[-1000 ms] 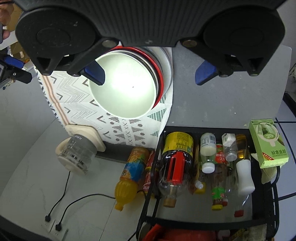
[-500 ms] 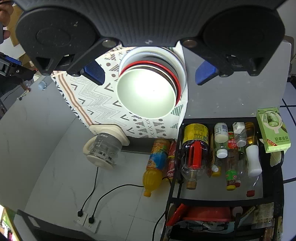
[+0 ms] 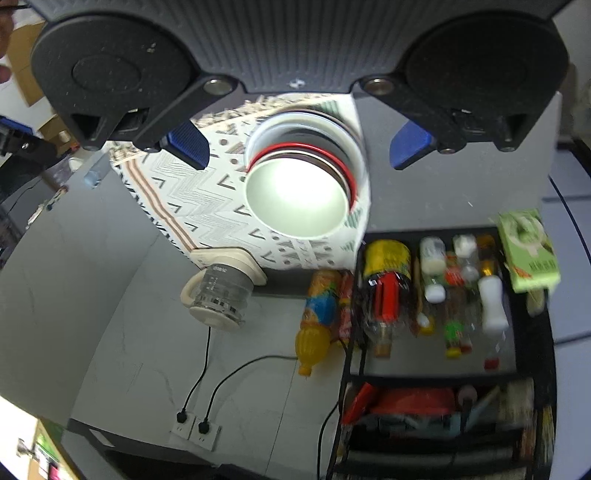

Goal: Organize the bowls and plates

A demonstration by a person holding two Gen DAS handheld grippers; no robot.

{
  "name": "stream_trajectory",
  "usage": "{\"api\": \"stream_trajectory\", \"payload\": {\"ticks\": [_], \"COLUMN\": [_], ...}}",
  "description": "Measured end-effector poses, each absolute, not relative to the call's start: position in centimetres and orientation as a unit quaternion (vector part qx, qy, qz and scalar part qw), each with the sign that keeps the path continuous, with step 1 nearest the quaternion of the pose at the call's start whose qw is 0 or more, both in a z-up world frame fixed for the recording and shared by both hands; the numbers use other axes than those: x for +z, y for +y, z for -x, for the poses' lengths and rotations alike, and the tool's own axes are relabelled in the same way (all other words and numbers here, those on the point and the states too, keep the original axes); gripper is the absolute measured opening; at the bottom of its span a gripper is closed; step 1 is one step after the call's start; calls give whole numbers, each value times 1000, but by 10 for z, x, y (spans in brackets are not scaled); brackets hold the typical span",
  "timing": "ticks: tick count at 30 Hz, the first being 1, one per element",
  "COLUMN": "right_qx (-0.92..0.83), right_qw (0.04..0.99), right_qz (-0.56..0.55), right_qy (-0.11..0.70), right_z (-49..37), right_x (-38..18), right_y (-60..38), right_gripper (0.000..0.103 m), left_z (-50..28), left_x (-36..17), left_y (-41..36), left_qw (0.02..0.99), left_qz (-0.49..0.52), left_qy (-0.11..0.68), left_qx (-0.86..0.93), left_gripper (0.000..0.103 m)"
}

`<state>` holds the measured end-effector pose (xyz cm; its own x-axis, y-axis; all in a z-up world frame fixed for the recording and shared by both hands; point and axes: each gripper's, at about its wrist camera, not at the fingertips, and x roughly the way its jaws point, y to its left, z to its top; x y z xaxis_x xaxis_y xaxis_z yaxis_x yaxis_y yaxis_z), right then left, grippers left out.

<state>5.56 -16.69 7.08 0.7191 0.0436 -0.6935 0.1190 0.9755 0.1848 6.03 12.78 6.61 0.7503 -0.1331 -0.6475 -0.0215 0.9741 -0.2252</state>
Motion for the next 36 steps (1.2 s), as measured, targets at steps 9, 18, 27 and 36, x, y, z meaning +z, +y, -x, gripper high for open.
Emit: {"api": "stream_trajectory", "payload": {"ticks": [9, 18, 27, 36], "right_qx": [-39, -40, -33, -22], "right_qw": [918, 921, 917, 916], "right_qz": [-106, -105, -102, -96], "right_qy": [379, 374, 384, 390], "right_z": [-31, -7, 8, 13], "right_x": [79, 82, 79, 78], "right_y": [-163, -165, -163, -161], "right_gripper": [103, 103, 103, 103], "left_z": [-34, -20, -10, -6], "left_x": [82, 85, 79, 74], "left_y": [122, 111, 98, 96], "left_qw": [937, 942, 937, 933], "left_qz": [84, 54, 50, 51], "left_qy": [337, 328, 342, 352], "left_qx": [-41, -42, -57, -51], "left_gripper": [103, 103, 103, 102]}}
